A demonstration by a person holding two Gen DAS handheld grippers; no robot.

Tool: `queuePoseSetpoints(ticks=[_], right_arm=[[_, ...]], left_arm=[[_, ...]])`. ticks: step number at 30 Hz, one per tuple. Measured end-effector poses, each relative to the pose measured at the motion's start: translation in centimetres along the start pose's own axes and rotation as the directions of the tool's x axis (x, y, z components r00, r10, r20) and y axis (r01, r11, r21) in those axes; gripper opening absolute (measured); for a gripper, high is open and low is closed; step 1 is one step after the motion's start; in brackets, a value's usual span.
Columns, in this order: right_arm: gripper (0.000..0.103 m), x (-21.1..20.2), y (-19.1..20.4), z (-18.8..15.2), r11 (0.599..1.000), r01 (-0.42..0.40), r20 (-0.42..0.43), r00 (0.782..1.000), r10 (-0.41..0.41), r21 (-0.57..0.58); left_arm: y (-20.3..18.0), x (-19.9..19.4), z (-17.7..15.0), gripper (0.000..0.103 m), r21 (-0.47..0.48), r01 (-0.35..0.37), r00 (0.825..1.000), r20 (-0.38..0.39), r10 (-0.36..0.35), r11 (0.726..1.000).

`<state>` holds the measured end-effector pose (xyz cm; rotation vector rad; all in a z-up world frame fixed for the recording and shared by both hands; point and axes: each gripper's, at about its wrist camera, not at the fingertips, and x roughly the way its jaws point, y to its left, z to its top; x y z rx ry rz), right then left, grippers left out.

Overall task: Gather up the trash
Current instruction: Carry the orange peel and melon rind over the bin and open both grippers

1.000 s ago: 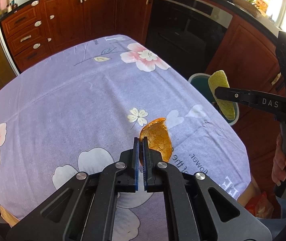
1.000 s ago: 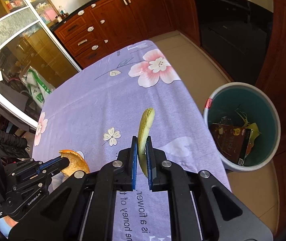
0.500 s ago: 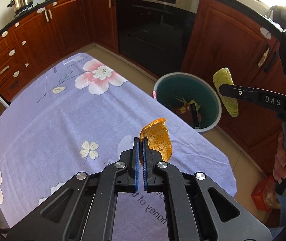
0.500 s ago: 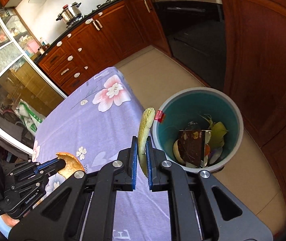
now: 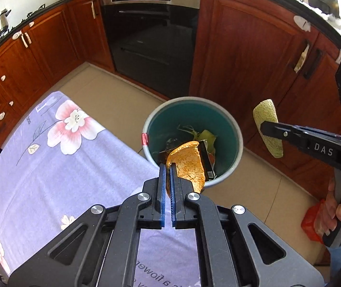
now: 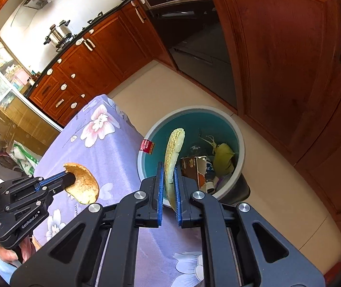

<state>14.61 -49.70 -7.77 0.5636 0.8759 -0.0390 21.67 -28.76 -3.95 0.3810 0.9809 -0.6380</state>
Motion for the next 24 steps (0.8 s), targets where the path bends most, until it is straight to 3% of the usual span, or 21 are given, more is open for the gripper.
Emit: queuePoseSetpoints(ticks=[24], right_arm=[[0.008,5.3,-1.2,2.4,1.0,0.021,-0.09,0.996,-0.02,0.005]], left_arm=[[-2.4,10.1,4.3,0.005,-0.029,0.043,0.99,-0.132,-0.047,0.999]])
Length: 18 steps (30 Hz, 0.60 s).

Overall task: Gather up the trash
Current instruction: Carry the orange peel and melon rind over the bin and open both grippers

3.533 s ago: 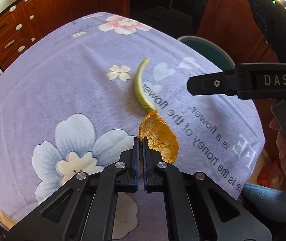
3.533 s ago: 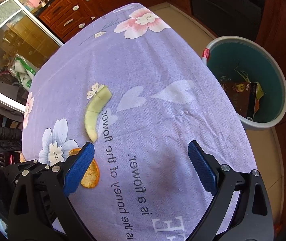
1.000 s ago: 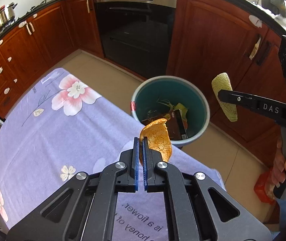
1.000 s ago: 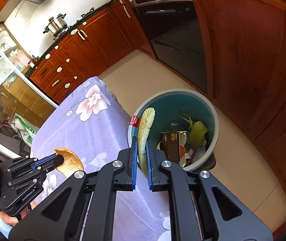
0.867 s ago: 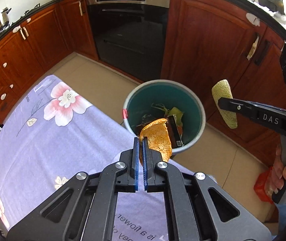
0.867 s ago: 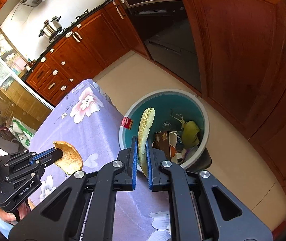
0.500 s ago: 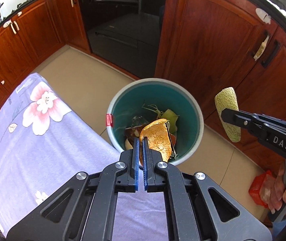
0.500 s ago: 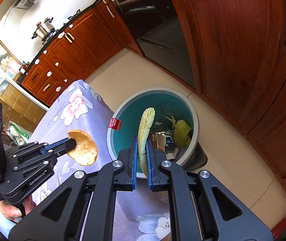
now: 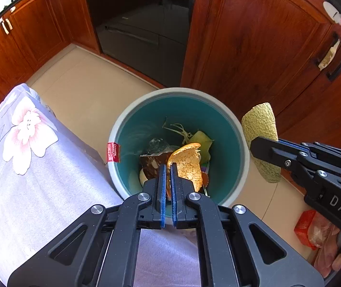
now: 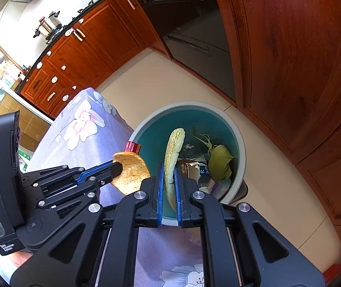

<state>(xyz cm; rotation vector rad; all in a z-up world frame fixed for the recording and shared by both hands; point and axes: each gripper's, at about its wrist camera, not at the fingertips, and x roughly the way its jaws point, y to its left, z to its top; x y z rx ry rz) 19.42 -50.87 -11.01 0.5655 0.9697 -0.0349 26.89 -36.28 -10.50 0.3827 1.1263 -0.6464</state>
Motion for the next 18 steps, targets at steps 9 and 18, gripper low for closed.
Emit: queuePoseSetpoints(ticks=[9,18], right_arm=[[0.008,1.2,0.3,0.8,1.0,-0.009,-0.015,1.0,0.009,-0.012],[0.048,1.4,0.8,1.1,1.0,-0.013,-0.001,1.0,0.013,-0.014]], left_arm=[[0.2,-0.7,-0.4,0.072,-0.003,-0.032,0.999,0.03,0.032,0.999],[0.0,-2.1,-1.0,0.098,0.005,-0.098,0.993,0.063,0.097,0.995]])
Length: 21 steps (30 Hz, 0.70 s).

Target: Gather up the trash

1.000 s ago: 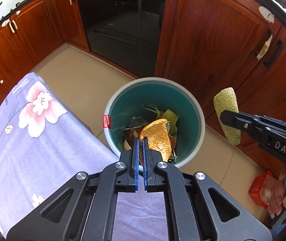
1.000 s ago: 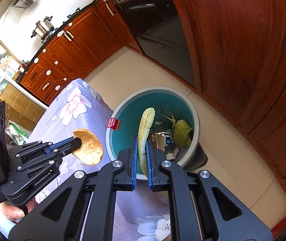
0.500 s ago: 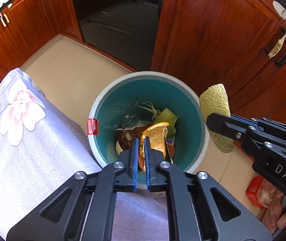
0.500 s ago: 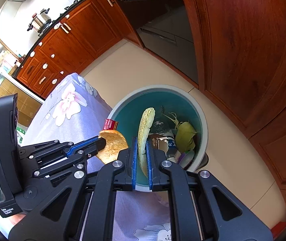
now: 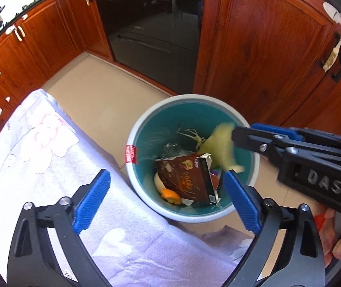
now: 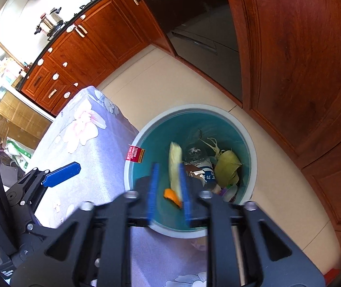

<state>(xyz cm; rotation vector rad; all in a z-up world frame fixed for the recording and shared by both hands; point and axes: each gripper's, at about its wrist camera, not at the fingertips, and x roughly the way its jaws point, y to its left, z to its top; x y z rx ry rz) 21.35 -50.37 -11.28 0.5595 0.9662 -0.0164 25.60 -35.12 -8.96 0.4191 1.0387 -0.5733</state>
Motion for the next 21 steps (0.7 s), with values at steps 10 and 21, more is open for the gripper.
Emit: queuePoseSetpoints(ticks=[10,21], right_arm=[[0.092,-2.0,0.9,-0.1,0.999,0.031,0.019,0.999,-0.031,-0.024],[0.096,-5.3,1.1,-1.7,0.996,0.086,0.029,0.996,-0.085,-0.034]], left_arm=[[0.2,-1.7,-0.5,0.099,-0.021,-0.015,1.0,0.016,0.016,1.0],[1.2,-4.9,-3.1,0.099,-0.054,-0.063,0.998,0.016,0.064,0.997]])
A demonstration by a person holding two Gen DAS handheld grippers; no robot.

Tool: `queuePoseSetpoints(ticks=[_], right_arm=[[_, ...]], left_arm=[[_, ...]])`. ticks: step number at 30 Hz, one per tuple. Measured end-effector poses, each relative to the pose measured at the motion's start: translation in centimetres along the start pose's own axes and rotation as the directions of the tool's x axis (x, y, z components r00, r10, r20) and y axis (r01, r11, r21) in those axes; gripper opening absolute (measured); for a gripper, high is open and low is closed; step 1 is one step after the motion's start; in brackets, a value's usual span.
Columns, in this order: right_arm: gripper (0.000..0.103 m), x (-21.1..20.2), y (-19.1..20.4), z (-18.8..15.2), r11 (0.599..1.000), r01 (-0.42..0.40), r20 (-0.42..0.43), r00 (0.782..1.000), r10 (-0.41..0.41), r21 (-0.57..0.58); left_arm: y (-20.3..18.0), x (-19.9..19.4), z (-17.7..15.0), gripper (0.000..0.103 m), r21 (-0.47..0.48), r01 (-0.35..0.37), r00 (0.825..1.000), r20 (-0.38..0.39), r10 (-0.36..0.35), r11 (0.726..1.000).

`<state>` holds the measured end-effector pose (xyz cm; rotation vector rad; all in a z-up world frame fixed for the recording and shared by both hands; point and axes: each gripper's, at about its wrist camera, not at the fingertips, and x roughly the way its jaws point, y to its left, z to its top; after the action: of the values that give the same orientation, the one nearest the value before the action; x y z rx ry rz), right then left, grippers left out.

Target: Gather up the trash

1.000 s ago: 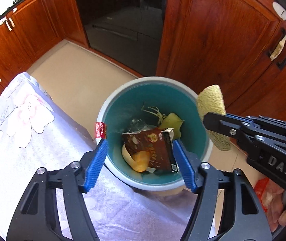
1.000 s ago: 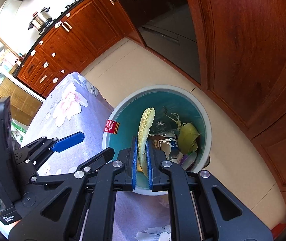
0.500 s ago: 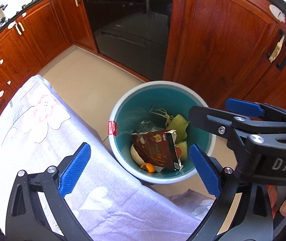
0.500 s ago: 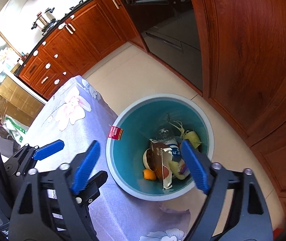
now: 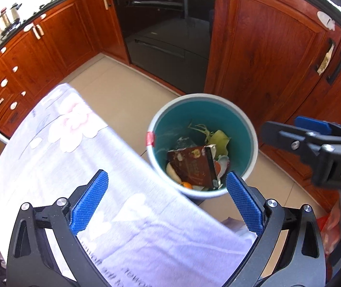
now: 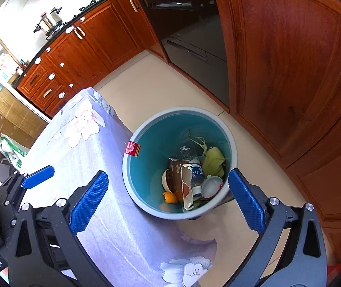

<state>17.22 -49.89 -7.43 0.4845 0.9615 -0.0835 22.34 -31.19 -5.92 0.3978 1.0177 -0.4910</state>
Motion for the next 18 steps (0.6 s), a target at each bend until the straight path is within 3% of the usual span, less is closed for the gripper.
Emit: queuePoseSetpoints(ticks=[12,18], right_arm=[[0.096,-4.0,3.1,-4.3,0.986,0.099,0.01,0.995,-0.099,-0.134],[0.096,-4.6,3.9,-6.8,0.978,0.134,0.007,0.991,-0.135,-0.162]], left_arm=[[3.0,-4.2,-4.7,0.099,-0.102,-0.044,0.999,0.005,0.045,0.994],[4.0,-5.7,-7.1,0.099,-0.161,-0.029,0.999,0.021,0.033,0.987]])
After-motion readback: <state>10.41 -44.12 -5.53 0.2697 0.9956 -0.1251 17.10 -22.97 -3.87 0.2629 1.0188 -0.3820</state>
